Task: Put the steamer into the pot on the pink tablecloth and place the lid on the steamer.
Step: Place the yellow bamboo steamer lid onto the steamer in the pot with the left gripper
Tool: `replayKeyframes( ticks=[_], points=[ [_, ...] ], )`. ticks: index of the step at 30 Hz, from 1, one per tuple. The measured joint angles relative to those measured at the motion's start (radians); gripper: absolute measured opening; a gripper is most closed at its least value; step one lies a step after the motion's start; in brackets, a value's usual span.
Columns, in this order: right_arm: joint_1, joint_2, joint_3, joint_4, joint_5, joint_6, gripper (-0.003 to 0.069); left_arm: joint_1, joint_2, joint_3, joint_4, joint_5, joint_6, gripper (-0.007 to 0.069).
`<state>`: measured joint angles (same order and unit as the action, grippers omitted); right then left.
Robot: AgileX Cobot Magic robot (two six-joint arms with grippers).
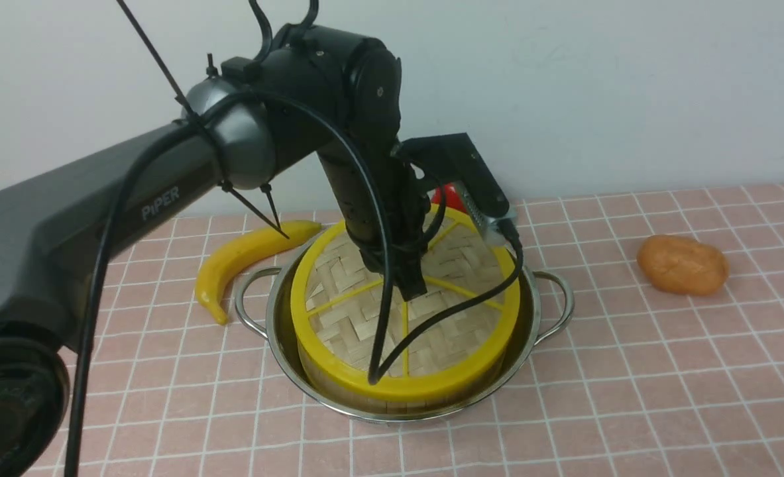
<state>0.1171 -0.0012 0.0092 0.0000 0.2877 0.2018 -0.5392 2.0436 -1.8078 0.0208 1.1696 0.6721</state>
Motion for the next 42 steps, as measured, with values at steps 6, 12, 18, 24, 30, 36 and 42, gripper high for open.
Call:
replayKeyframes(
  ticks=[6,12,18,24,30,36,42],
  points=[
    [0.0,0.0,0.0,0.0,0.0,0.0,0.0243,0.0,0.004,-0.013,0.032,-0.001,-0.068,0.0117],
    [0.0,0.0,0.0,0.0,0.0,0.0,0.0243,0.0,0.005,-0.109,0.029,0.055,-0.124,0.0117],
    [0.0,0.0,0.0,0.0,0.0,0.0,0.0243,0.0,0.007,-0.123,0.013,0.055,-0.123,0.0117],
    [0.0,0.0,0.0,0.0,0.0,0.0,0.0243,0.0,0.003,-0.123,0.001,0.055,-0.151,0.0117],
    [0.0,0.0,0.0,0.0,0.0,0.0,0.0243,0.0,-0.006,-0.123,0.004,0.055,-0.178,0.0117],
    [0.0,0.0,0.0,0.0,0.0,0.0,0.0243,0.0,-0.006,-0.113,0.035,0.056,-0.234,0.0117],
    [0.0,0.0,0.0,0.0,0.0,0.0,0.0243,0.0,-0.006,-0.106,0.028,0.056,-0.271,0.0117]
  ],
)
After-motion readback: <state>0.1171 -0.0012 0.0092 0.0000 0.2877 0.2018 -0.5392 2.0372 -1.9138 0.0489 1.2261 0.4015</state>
